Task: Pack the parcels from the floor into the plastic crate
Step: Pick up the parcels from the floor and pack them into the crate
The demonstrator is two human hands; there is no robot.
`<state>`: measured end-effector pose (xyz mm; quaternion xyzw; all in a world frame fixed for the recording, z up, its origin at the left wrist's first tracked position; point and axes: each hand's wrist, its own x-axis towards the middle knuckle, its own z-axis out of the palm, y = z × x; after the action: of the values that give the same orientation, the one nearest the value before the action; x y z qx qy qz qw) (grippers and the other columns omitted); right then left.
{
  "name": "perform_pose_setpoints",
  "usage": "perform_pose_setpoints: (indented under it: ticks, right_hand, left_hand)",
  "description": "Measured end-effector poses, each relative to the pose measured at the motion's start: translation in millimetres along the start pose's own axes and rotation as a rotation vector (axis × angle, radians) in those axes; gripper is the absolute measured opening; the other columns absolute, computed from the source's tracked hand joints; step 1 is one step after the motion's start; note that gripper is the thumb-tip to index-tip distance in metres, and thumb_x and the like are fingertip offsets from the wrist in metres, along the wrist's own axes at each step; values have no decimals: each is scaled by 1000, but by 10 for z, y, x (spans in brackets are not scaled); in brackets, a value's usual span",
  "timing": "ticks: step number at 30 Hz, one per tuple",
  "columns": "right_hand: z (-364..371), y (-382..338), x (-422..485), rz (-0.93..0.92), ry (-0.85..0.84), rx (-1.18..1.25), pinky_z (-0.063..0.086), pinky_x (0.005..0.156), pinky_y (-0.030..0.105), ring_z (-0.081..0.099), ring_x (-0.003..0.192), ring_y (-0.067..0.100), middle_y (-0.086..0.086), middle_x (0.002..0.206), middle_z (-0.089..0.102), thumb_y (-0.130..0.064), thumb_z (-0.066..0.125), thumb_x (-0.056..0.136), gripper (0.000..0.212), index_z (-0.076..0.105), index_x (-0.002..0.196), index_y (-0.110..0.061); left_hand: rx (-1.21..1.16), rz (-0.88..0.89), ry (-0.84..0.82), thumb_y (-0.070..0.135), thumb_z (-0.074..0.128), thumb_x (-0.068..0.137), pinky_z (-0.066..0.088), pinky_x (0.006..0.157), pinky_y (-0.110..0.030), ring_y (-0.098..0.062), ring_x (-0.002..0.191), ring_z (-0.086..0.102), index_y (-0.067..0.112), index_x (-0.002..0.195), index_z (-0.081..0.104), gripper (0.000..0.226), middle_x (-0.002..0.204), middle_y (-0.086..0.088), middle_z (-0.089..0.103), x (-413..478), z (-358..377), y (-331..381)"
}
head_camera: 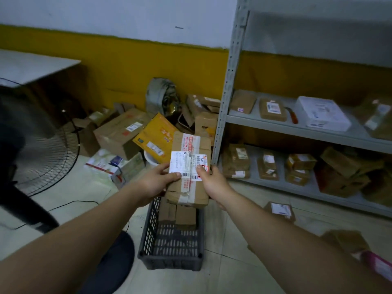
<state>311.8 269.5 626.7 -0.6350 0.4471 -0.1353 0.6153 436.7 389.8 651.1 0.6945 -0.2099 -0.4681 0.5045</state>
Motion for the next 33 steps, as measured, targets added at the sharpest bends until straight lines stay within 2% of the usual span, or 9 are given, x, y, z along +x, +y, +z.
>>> perform_pose_setpoints:
  ticks: [3,7,12,16,17,21,24,28,33]
  right_hand:
    - [221,86,413,0,-34,-55,51,92,40,62,103,21,1,122,62,-48,50,95,45,45,132,-24]
    - [494,355,1032,34,-80,-95,51,92,39,62,103,20,0,122,62,-47,49,95,42,47,130,-24]
    - [926,1114,1702,145,-133,-105,54,84,36,65,97,18,1,119,64,-38,49,97,37,47,129,-20]
    - [1349,2020,2180,251,-154,-126,47,55,15,63,80,9,-1,116,63,-31,48,100,35,44,130,-13]
    - [1471,2299,2302,268,-158,-144,44,52,15,59,74,6,-2,112,62,-32,46,100,33,43,128,-14]
    - [1942,3449,2690,378,-138,-168,55,75,34,66,85,16,-2,103,63,-38,49,98,38,44,130,-17]
    - [2234,4234,2952,383,-158,-249,53,69,29,64,85,16,2,112,64,-38,53,96,40,49,126,-13]
    - [2435,4911,3215,304,-185,-445,53,81,33,63,100,24,6,119,62,-42,60,89,43,54,118,-10]
    - [2569,5286,3474,247,-264,-525,53,81,34,63,102,24,5,122,62,-32,62,90,43,42,122,-12]
  left_hand:
    - [-29,-33,29,18,60,90,54,64,-29,-19,92,67,24,134,47,46,111,-6,66,310,-163,-126]
    - [-24,-80,63,16,59,91,55,61,-26,-17,90,66,20,131,48,42,109,-6,65,849,-382,-400]
    - [-8,-185,77,16,59,91,55,64,-28,-16,88,68,26,125,49,37,103,-2,68,1576,-586,-1239]
    - [61,-242,94,12,62,89,56,69,-27,-13,84,69,18,127,54,40,106,-1,69,2145,-721,-2255]
    - [90,-251,100,11,63,88,56,67,-24,-11,81,68,16,127,54,41,108,-1,69,2296,-759,-2545]
    - [176,-310,87,9,62,88,53,68,-18,-11,83,66,15,130,53,44,115,-5,67,2781,-830,-3677]
    - [205,-341,62,11,62,88,54,73,-21,-8,85,65,16,128,54,41,110,-1,67,3084,-847,-4475]
    - [252,-393,80,8,63,86,53,88,-36,-19,95,66,11,124,55,39,113,-6,67,3343,-832,-5205]
    - [366,-443,118,3,59,87,55,81,-38,-20,85,66,12,101,60,16,100,-6,67,3597,-770,-5644]
